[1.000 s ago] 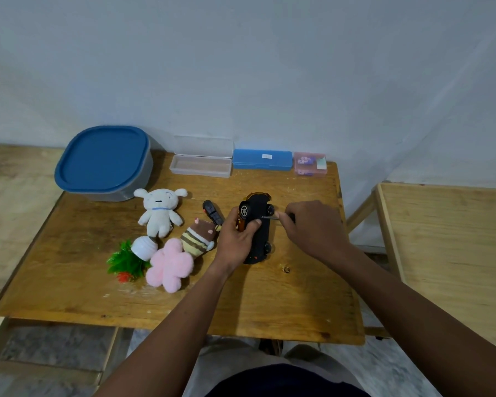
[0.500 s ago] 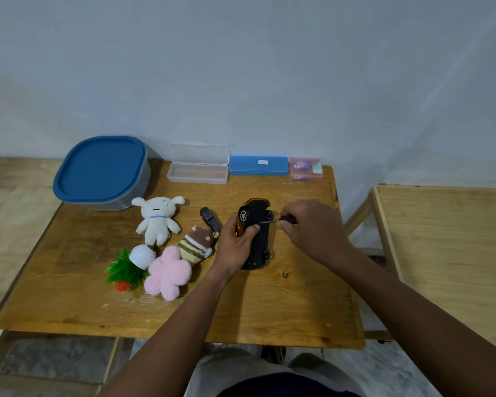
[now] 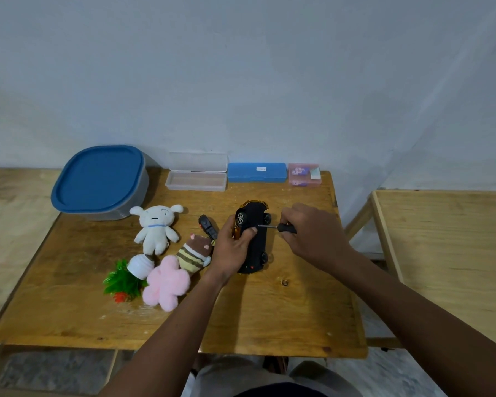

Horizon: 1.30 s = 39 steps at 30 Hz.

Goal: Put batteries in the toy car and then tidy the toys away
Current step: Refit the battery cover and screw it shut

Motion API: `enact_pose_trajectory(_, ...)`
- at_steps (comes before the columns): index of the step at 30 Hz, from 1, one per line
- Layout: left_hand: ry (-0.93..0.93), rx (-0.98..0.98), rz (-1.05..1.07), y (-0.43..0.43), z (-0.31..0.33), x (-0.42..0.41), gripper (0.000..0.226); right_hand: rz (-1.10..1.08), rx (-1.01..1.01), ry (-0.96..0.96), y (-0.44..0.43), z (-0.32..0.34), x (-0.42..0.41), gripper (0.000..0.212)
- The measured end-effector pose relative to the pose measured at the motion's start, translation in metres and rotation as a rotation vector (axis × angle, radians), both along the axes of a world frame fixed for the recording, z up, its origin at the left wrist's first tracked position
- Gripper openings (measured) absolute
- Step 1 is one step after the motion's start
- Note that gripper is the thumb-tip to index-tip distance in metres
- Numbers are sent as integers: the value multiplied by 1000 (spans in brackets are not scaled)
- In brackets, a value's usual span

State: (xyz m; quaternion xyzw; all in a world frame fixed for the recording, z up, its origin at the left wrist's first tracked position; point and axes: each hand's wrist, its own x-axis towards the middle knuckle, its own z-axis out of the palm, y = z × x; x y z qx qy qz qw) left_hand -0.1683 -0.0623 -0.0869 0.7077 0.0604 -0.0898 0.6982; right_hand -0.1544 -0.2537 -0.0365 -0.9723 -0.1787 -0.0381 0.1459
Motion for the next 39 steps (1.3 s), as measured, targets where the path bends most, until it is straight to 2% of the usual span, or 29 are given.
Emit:
enact_pose_trajectory(6,-26,30,2,1,5,4,26,-57,-78,-5,6,-5,1,47)
enact_pose_trajectory(8,-20,19,8,1,6,5,27,-78,-33,38,9,-2,3,44)
enact_pose_trajectory(11,1,-4,2,4,6,6,32,-29,56,59,10,5,4,16)
enact_pose_trajectory(14,5,19,18,6,4,8,30,29,29,60,12,4,6,26)
enact_pose_trajectory(17,14,16,36,6,3,10,29,23,-2,-48,13,6,8,11)
enact_pose_trajectory(20,11,43,32,9,1,12,29,35,-117,-92,13,2,11,28)
enact_pose_trajectory(24,12,49,47,11,1,15,27,-40,-83,67,17,-4,10,48)
enact_pose_trajectory(27,12,63,22,11,1,16,28,-36,2,119,16,-3,13,42)
enact_pose_trajectory(30,26,60,6,10,-1,16,29,35,60,152,13,1,16,19)
enact_pose_trajectory(32,35,57,3,9,-1,17,28,48,29,135,12,-1,17,26)
enact_pose_trajectory(36,39,39,18,6,3,20,28,27,-52,-41,12,1,15,11)
enact_pose_trajectory(39,25,37,21,6,6,22,26,26,-97,-107,13,1,15,27)
